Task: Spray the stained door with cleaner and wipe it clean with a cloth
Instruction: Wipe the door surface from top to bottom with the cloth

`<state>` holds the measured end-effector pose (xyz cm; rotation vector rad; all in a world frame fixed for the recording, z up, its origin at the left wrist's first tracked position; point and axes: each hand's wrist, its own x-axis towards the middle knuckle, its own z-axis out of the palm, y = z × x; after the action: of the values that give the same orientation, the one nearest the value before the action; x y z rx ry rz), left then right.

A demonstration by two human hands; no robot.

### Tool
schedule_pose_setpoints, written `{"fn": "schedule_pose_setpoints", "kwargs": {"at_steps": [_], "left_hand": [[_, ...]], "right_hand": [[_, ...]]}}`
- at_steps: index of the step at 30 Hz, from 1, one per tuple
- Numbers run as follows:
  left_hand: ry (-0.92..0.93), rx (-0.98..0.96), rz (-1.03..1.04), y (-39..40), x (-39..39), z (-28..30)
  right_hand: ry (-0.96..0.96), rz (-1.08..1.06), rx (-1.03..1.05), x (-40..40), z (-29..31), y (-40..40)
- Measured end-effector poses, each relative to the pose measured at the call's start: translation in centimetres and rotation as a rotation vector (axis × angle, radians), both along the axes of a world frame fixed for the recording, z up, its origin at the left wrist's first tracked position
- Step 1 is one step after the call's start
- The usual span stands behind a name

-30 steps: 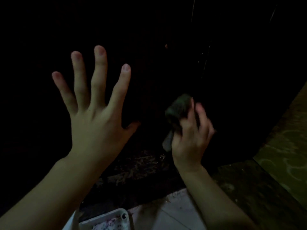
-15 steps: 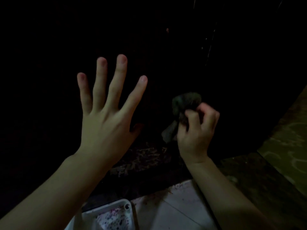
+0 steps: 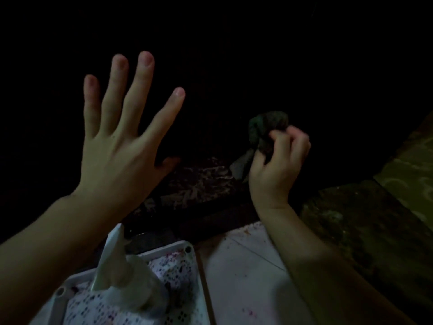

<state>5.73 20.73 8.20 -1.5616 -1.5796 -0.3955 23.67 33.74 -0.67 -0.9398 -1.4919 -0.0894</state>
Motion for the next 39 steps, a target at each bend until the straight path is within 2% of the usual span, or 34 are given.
{"fn": "schedule_pose_setpoints", "kwargs": {"at_steps": [3, 6, 8, 11, 14, 16, 18, 20, 21, 22, 24, 26, 28, 30, 34, 37, 39], "left_hand": [[0.028, -0.013, 0.028, -0.6, -0.5, -0.9], [0.024, -0.014, 0.023, -0.7, -0.6, -1.3], [0.013, -0.007, 0.026, -0.7, -0.5, -1.5], [0.008, 0.005, 0.013, -0.4, -0.5, -1.9], [-0.008, 0.036, 0.004, -0.1, -0.4, -2.3], [-0.015, 0.036, 0.014, 0.1, -0.4, -2.5], [-0.019, 0.035, 0.021, 0.2, -0.2, -2.6], [-0.023, 0.035, 0.022, 0.3, 0.0, -2.6], [-0.026, 0.034, 0.021, 0.4, 0.1, -2.7], [-0.03, 0.036, 0.02, 0.4, 0.1, -2.7], [-0.036, 0.055, 0.02, 0.4, 0.1, -2.7], [-0.034, 0.075, 0.026, 0.4, 0.0, -2.7], [-0.038, 0.075, 0.02, 0.4, -0.1, -2.8], [-0.043, 0.075, 0.012, 0.3, -0.1, -2.8], [-0.036, 0.019, 0.022, 0.2, -0.1, -2.6], [-0.039, 0.01, 0.025, 0.2, -0.1, -2.6], [-0.047, 0.033, 0.016, 0.2, -0.1, -2.6]], "right_hand": [[-0.036, 0.041, -0.265, 0.3, -5.0, -1.8], [0.086, 0.065, -0.434, -0.1, -4.8, -2.5], [0.204, 0.066, -0.398, -0.7, -1.9, -2.4], [0.314, 0.045, -0.208, -1.9, 2.1, -1.9], [0.317, 0.042, -0.154, -3.0, 1.5, -2.4], [0.346, 0.063, -0.287, -3.5, -1.4, -3.2], [0.401, 0.071, -0.522, -3.7, -4.4, -4.1], [0.462, 0.049, -0.741, -3.8, -5.5, -4.6], [0.493, 0.053, -0.782, -3.9, -5.2, -4.7], [0.519, 0.073, -0.756, -4.1, -4.3, -4.8], [0.51, 0.122, -0.54, -4.7, -1.0, -5.0], [0.446, 0.166, -0.324, -5.7, 1.8, -5.2], [0.337, 0.21, -0.208, -6.7, 2.2, -5.9], [0.224, 0.262, -0.222, -6.9, -0.8, -6.8], [0.118, 0.289, -0.525, -5.4, -7.9, -8.2], [0.193, 0.281, -0.552, -5.7, -6.4, -8.5], [0.253, 0.306, -0.426, -6.4, -2.9, -8.4]]}}
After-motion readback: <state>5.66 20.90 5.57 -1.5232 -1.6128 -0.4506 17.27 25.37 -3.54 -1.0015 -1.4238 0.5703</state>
